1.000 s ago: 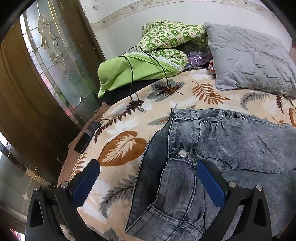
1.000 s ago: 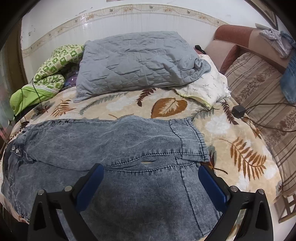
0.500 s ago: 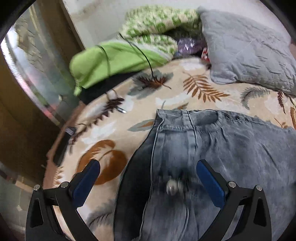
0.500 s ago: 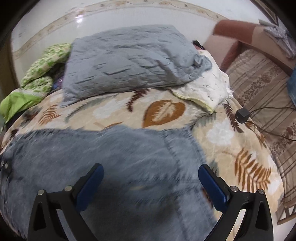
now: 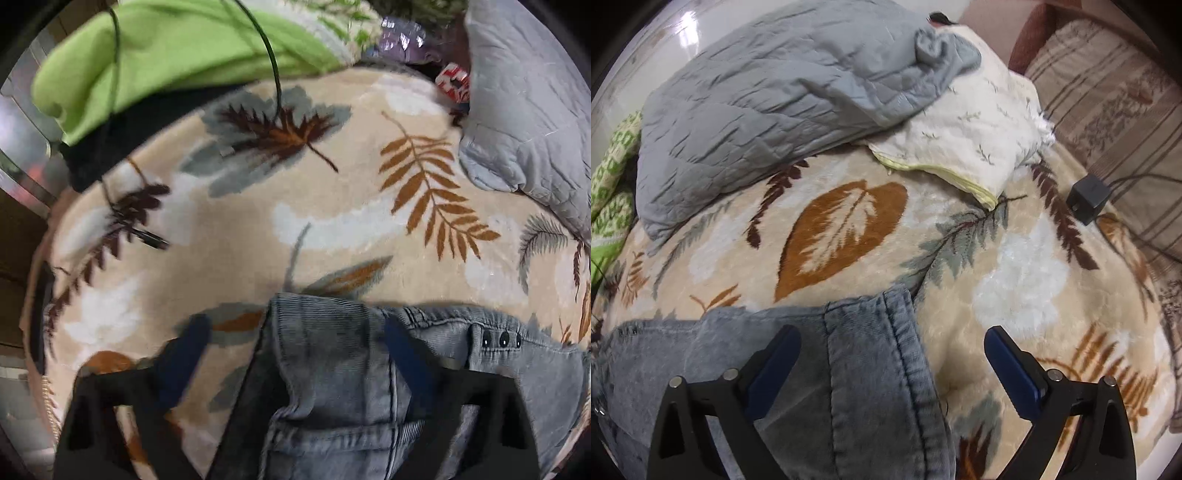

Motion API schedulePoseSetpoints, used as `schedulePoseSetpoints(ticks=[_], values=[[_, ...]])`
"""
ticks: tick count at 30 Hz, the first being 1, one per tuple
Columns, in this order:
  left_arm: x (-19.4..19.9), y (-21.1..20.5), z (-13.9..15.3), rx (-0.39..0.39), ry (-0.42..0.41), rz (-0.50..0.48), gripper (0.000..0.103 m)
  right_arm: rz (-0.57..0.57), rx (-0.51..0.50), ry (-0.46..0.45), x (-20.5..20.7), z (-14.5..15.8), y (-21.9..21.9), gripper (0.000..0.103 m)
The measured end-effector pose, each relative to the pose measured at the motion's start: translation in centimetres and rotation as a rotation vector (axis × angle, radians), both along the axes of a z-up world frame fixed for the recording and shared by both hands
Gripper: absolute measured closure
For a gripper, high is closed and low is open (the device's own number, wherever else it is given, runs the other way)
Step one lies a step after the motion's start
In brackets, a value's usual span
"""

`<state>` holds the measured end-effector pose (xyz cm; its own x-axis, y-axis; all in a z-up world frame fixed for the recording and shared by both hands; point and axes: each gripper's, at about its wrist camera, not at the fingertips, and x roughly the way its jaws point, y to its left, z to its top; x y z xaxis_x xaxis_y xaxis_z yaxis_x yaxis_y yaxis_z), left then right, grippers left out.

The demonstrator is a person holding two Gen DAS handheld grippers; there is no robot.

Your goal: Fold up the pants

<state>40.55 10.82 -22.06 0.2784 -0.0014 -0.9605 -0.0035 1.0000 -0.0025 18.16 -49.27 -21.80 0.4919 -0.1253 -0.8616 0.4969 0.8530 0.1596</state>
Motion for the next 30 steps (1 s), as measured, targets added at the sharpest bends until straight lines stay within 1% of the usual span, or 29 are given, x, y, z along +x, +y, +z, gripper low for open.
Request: schedulePoseSetpoints(ticks=[1,2,3,4,5,6,7,8,9,11,14,16,17,20,22,23,24,25,26,27,28,29,30], values=[[0.2,-0.1,-0.5,-0.020,0.021,0.000,0.029,0.001,0.016,-0.007,0.1,-0.1,-0.3,0.006],[0.3,-0.1,-1.2,-0.058,0.043,0.001,0.045,0.002,0.035,-0.015,0.2,-0.2,-0.7,0.008],[0.1,-0.2,-1.5,-0.095,0.052,0.002,0.052,0.005,0.051,-0.019,0.3,-0.3,-1.1,0.009],[0.0,-0.3,-1.5,-0.097,0.041,0.005,0.053,0.008,0.064,-0.021,0.4,-0.4,-1.3,0.012],[-0.3,-0.6,-1.4,-0.093,0.023,-0.005,0.058,0.015,0.085,-0.023,0.6,-0.6,-1.6,0.018],[-0.4,-0.9,-1.4,-0.098,0.018,-0.022,0.070,0.019,0.106,-0.024,0.7,-0.7,-1.9,0.023],[-0.6,-1.1,-1.3,-0.119,0.013,-0.040,0.076,0.022,0.136,-0.022,0.9,-1.0,-2.3,0.031],[-0.9,-1.3,-1.1,-0.127,0.006,-0.037,0.081,0.021,0.156,-0.020,1.0,-1.3,-2.6,0.035],[-1.0,-1.4,-1.0,-0.124,0.000,-0.035,0.086,0.017,0.167,-0.020,1.1,-1.4,-2.8,0.037],[-1.4,-1.9,-0.7,-0.115,-0.014,-0.052,0.091,0.008,0.180,-0.019,1.3,-1.8,-3.2,0.040],[-1.9,-2.5,-0.3,-0.116,-0.026,-0.080,0.090,0.022,0.197,-0.010,2.0,-2.3,-3.2,0.041],[-2.0,-2.3,-0.2,-0.132,-0.016,-0.070,0.083,0.012,0.169,0.021,2.5,-2.7,-3.1,0.041],[-2.0,-2.1,-0.3,-0.145,-0.005,-0.062,0.074,0.011,0.156,0.034,2.8,-3.0,-3.1,0.041],[-2.0,-2.1,-0.7,-0.140,-0.011,-0.059,0.073,0.033,0.161,0.069,3.6,-4.2,-2.5,0.042],[-2.4,-2.2,-0.6,-0.127,-0.029,-0.066,0.078,0.047,0.117,0.072,3.7,-4.1,-1.7,0.042],[-2.6,-2.0,-0.4,-0.126,-0.043,-0.069,0.087,0.056,0.103,0.070,3.8,-4.0,-1.4,0.047],[-2.8,-1.9,-0.2,-0.125,-0.054,-0.070,0.095,0.056,0.087,0.071,3.8,-3.8,-1.2,0.048],[-3.0,-1.8,0.1,-0.124,-0.065,-0.068,0.096,0.058,0.070,0.073,3.8,-3.7,-1.1,0.054],[-3.1,-1.6,0.3,-0.127,-0.072,-0.065,0.098,0.058,0.043,0.077,3.7,-3.6,-1.0,0.066],[-3.0,-1.3,0.5,-0.131,-0.082,-0.063,0.099,0.062,0.023,0.077,3.6,-3.4,-0.9,0.069],[-3.3,-1.0,0.9,-0.138,-0.102,-0.058,0.100,0.063,0.012,0.062,3.3,-3.0,-0.9,0.078],[-3.7,-0.6,1.7,-0.142,-0.127,-0.053,0.100,0.061,0.003,0.050,3.0,-2.7,-0.9,0.082],[-4.0,-0.3,2.2,-0.146,-0.142,-0.051,0.100,0.052,0.004,0.029,2.6,-2.3,-0.9,0.083]])
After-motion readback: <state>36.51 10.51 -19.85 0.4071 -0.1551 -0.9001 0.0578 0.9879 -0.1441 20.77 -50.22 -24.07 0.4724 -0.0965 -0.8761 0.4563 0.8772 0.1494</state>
